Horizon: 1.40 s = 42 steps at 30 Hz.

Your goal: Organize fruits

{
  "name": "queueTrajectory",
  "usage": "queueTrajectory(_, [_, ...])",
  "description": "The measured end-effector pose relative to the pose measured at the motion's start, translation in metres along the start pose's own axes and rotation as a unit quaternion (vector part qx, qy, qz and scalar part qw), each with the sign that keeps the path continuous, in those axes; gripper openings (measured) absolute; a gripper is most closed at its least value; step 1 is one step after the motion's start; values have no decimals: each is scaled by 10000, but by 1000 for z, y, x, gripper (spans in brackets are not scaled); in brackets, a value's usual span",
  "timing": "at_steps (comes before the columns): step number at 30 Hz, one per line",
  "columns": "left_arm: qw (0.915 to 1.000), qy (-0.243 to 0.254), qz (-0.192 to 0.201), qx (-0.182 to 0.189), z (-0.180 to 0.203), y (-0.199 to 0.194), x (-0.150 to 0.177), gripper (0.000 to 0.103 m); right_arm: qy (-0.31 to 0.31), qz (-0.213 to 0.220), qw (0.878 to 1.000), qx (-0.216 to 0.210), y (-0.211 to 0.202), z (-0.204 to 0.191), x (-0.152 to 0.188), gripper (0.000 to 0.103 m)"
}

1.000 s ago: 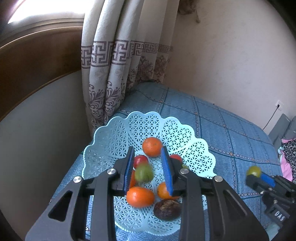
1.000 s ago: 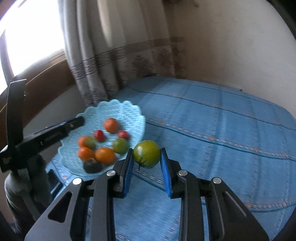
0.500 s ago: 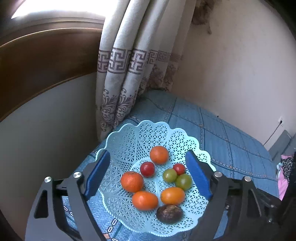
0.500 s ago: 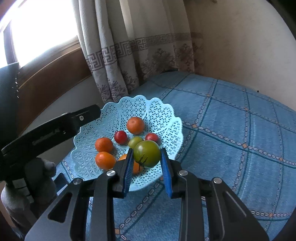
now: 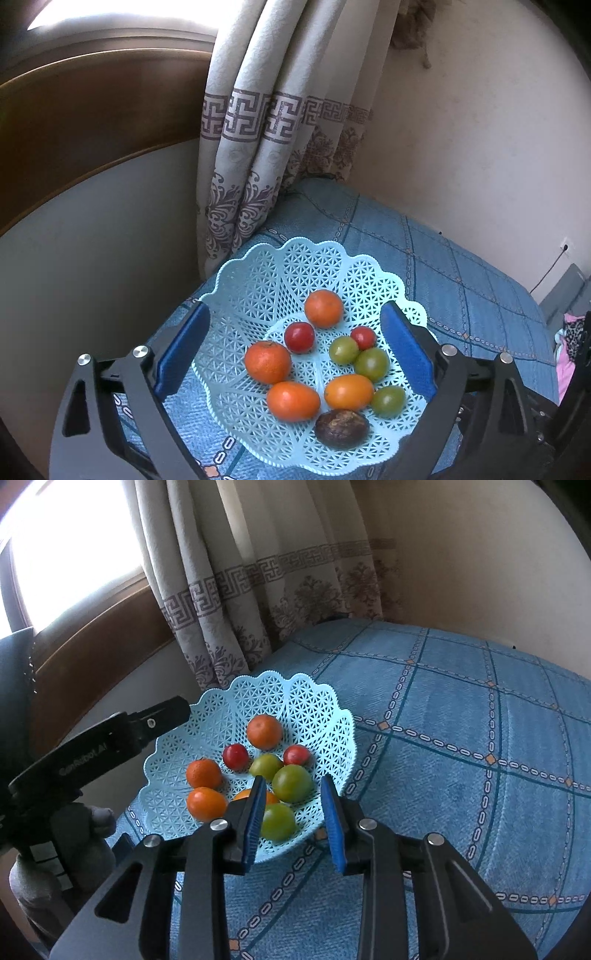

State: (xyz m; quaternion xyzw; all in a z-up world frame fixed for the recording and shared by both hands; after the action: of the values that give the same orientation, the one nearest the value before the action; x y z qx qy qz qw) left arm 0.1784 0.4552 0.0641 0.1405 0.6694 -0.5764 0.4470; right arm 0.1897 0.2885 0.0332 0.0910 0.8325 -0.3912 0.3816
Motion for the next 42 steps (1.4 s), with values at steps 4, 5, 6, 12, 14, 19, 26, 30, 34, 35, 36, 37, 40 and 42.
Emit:
queueTrajectory(4, [10000,-11,-5,8,0,0,0,96,9,194,9996,227,-7,8,-2,50])
queueTrajectory(5, [10000,-2,-4,15,0,1,0,97,17,213,9995,251,-8,9,-2,50])
queueTrajectory(6, [10000,6,2,16,1,1,-1,98,64,236,9994,257,-10,12,-3,53])
queueTrajectory(12, [9998,98,134,-60,4,-4,-1,100,304,496,9979,300,-24,23,-11,74])
queueTrajectory(14, [9990,243,298,-232,6,-9,-2,100,311,544,9976,278,-28,24,-13,80])
queueTrajectory(19, [9951,553,576,-583,9,-19,-2,100,184,719,9968,292,-42,22,-20,87])
queueTrajectory(26, [9914,785,648,-825,6,-28,8,100,53,876,9957,291,-58,18,-27,89])
queueTrajectory(30, [9891,808,753,-973,1,-37,10,100,-23,911,9955,265,-64,13,-28,95])
queueTrajectory(34, [9849,895,857,-1212,-6,-46,14,100,-214,873,9957,239,-67,5,-28,98])
queueTrajectory(35, [9837,922,882,-1265,-8,-47,14,100,-259,864,9956,237,-68,3,-28,98])
queueTrajectory(36, [9828,942,904,-1305,-9,-49,14,100,-322,848,9956,243,-68,1,-27,98])
queueTrajectory(37, [9822,951,924,-1327,-11,-51,14,100,-401,814,9956,254,-68,-2,-26,98])
queueTrajectory(40, [9821,974,934,-1316,-14,-56,15,100,-672,644,9953,253,-65,-9,-23,98])
queueTrajectory(42, [9812,1002,931,-1364,-18,-58,16,100,-865,529,9946,223,-61,-14,-20,98])
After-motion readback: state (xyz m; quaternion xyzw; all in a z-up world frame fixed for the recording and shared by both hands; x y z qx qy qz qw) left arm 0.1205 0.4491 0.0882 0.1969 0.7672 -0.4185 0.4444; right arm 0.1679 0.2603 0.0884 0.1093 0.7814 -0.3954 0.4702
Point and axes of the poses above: each gripper's, at about its wrist camera, not at the fingertips, and y roughly the way its jaws point, z to its right, x to its underside, the point moved 8 cm from there along y, roughly the way its jaws point, and after that the axes turned 12 degrees about -x, right-handed, at the moved point
